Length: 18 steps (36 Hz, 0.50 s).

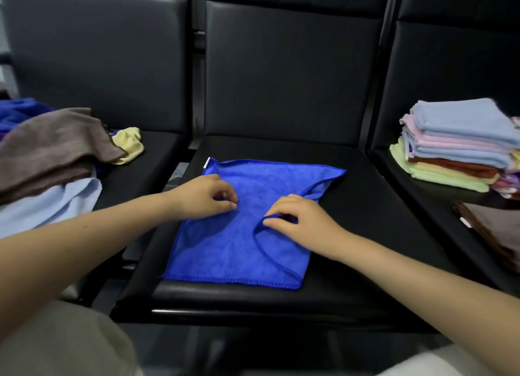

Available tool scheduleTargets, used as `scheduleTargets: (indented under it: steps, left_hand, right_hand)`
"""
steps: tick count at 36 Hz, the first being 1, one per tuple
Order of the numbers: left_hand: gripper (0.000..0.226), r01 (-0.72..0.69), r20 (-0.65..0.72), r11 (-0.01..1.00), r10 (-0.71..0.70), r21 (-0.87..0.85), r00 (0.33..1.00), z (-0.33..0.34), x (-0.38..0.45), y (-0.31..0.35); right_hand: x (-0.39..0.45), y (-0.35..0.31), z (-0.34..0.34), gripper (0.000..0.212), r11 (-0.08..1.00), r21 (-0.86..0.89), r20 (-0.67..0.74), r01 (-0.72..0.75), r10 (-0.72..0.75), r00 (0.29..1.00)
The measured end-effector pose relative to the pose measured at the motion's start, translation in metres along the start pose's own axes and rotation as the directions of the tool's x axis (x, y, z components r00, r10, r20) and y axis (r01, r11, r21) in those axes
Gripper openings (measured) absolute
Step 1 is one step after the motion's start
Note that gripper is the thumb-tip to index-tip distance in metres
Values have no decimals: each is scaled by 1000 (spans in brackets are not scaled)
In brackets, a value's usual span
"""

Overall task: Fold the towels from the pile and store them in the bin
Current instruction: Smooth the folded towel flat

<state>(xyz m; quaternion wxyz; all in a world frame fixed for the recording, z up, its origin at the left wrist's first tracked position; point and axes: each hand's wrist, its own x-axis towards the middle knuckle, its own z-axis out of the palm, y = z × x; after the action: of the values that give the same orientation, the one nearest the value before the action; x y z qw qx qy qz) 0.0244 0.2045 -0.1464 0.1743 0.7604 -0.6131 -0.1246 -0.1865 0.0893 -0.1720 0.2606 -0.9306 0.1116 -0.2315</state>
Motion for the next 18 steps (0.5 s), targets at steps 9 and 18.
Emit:
scheduleTargets:
  steps: [9,18]
  left_hand:
    - [42,31,-133,986,-9,165,991,25,-11,-4]
    - [39,27,-155,968,12,248,988,26,-8,2]
  right_hand:
    - [-37,4,-75,73,959,197,-84,-201,221,972]
    - [-106,23,-129,40,903,-258,88,-342,375,923]
